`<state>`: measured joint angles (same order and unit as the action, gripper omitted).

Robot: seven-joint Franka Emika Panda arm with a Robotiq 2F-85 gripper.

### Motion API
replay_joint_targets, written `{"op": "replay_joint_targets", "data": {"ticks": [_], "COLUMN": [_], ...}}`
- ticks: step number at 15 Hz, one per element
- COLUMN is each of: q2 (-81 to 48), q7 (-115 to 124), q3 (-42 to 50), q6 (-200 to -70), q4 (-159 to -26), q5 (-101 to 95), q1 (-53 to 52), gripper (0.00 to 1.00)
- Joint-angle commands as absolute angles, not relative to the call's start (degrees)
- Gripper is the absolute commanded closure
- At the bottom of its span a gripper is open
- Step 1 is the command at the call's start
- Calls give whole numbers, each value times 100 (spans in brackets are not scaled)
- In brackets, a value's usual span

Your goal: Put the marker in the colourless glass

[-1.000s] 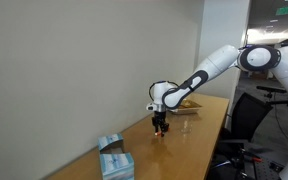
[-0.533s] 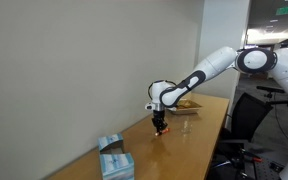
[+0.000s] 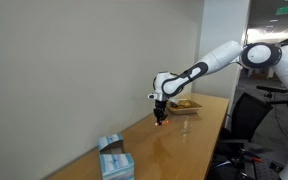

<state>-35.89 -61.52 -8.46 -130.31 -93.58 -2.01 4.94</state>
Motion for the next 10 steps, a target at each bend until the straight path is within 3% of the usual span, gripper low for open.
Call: {"op": "replay_joint_targets", "data": {"ticks": [1, 10], "q2": [-2800, -1354], "q7": [-6363, -7893], "q3": [-1108, -921], "q6": [-13184, -13239], "q4": [-10124, -11611], "q5": [429, 2396], "q1": [925, 1358], "gripper": [95, 95]}}
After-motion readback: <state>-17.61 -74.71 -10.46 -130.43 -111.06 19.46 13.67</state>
